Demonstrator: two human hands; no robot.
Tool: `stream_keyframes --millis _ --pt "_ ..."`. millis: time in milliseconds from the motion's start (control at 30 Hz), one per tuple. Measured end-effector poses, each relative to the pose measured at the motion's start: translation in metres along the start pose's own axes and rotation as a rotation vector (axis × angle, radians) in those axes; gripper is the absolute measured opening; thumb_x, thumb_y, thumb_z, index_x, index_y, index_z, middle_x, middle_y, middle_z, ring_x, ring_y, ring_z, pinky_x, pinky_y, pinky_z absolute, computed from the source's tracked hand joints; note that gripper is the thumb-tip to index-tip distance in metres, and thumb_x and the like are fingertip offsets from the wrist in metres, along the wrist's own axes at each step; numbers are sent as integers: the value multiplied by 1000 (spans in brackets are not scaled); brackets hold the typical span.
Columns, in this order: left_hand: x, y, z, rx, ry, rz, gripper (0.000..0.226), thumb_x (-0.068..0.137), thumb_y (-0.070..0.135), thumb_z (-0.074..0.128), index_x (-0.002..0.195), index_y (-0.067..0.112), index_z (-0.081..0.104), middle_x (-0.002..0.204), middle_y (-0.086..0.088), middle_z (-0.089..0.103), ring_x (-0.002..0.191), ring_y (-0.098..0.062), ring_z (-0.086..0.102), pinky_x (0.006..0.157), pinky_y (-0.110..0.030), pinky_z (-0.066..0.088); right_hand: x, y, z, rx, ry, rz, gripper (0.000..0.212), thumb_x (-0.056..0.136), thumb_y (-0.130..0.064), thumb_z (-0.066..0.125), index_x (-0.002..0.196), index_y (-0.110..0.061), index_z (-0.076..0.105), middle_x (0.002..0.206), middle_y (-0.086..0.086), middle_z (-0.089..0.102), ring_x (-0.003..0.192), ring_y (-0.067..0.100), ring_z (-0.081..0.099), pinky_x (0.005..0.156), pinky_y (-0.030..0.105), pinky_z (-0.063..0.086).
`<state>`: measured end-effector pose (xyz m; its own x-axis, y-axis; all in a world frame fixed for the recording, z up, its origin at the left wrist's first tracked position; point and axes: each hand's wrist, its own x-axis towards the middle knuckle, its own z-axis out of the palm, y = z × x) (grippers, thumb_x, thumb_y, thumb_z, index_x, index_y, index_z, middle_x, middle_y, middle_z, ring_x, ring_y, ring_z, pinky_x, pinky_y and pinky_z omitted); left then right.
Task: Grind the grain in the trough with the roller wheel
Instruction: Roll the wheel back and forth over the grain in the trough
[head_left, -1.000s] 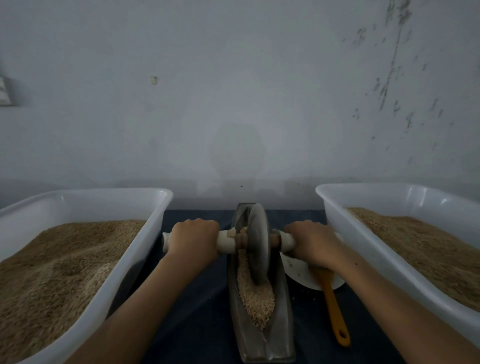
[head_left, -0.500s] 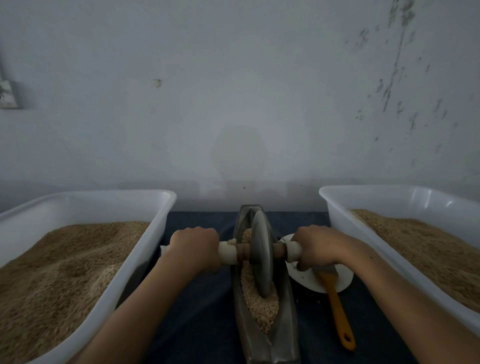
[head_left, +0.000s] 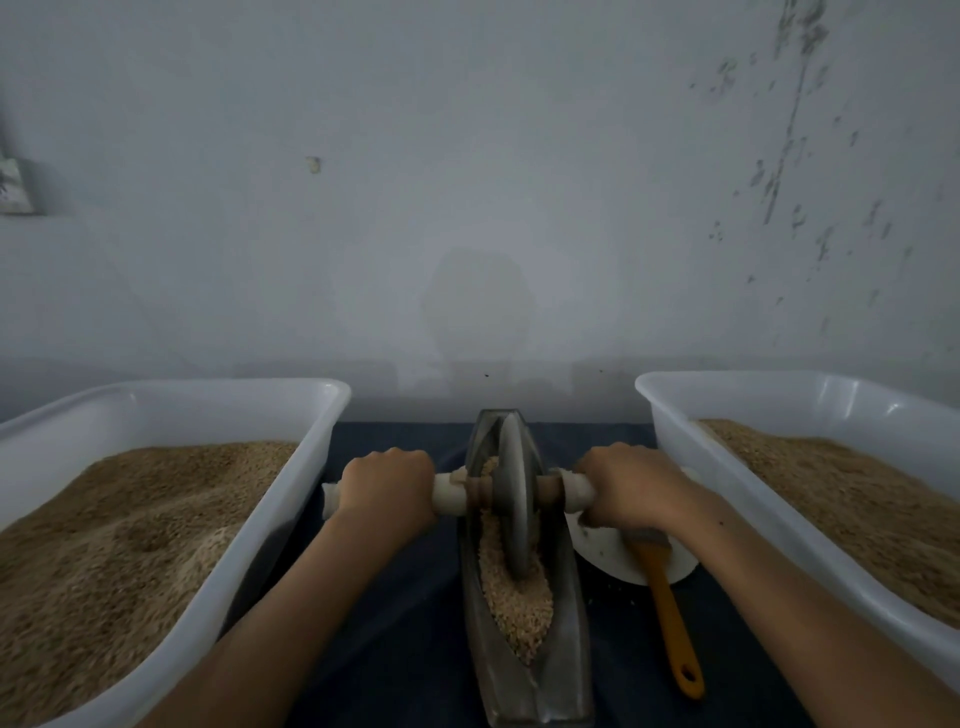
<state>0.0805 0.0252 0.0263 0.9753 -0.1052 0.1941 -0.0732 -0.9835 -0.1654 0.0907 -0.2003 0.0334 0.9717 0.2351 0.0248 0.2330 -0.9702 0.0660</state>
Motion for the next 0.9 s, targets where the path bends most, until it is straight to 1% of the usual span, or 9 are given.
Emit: stream_keyframes --millis 100,200,300,400,467,600,667,767,900 --pt "0 -3 -5 17 -117 22 37 82 34 66 112 16 55 104 0 61 93 -17 59 75 -28 41 -3 0 -10 48 -201 19 30 80 -33 72 106 -21 62 92 -3 61 83 15 59 70 27 46" --pt "1 -5 -7 22 -161 34 42 79 37 69 113 17 55 102 0 61 91 -17 58 75 -28 41 -3 0 -11 69 -248 30 34 80 -32 73 110 -20 61 93 -3 60 84 14 59 71 27 46" --pt "2 -5 -4 7 -131 16 38 79 36 67 111 18 56 104 0 63 95 -18 60 75 -28 41 -3 0 -7 18 -162 23 29 81 -34 71 106 -20 62 95 -2 64 86 16 62 72 29 49" --pt "2 -2 3 -49 -29 -21 26 84 31 62 107 20 57 103 0 63 94 -19 60 76 -29 44 -1 -2 2 -18 86 2 16 87 -36 62 94 -21 63 93 0 66 83 18 62 67 30 46" --pt "2 -1 5 -78 46 -39 20 87 29 59 106 23 55 104 1 63 95 -18 60 78 -30 45 -1 -4 7 -12 222 -1 12 90 -33 55 86 -22 58 90 -1 65 82 19 61 69 32 47" --pt "2 0 7 -69 62 -35 20 88 28 58 107 23 54 104 2 62 95 -16 60 77 -29 43 -1 -4 8 -12 248 -3 10 91 -31 54 85 -24 56 90 -2 65 82 19 61 77 36 51" --pt "2 -1 6 -42 30 -30 22 88 28 58 108 21 56 104 1 62 94 -17 60 76 -28 43 -1 -4 4 -22 193 -3 10 90 -31 56 90 -23 60 93 -1 66 84 19 62 76 34 51" --pt "2 -4 3 -4 -64 -1 29 85 30 62 111 18 57 105 -1 62 96 -18 60 76 -28 43 -4 -3 -6 -34 -26 -7 22 84 -33 66 102 -20 64 99 1 66 89 19 62 73 31 48" --pt "3 -6 -3 19 -180 33 43 80 36 68 117 20 54 109 0 62 98 -17 59 78 -29 41 -6 -1 -14 36 -232 20 36 81 -32 72 113 -19 62 106 2 66 95 17 63 83 32 51"
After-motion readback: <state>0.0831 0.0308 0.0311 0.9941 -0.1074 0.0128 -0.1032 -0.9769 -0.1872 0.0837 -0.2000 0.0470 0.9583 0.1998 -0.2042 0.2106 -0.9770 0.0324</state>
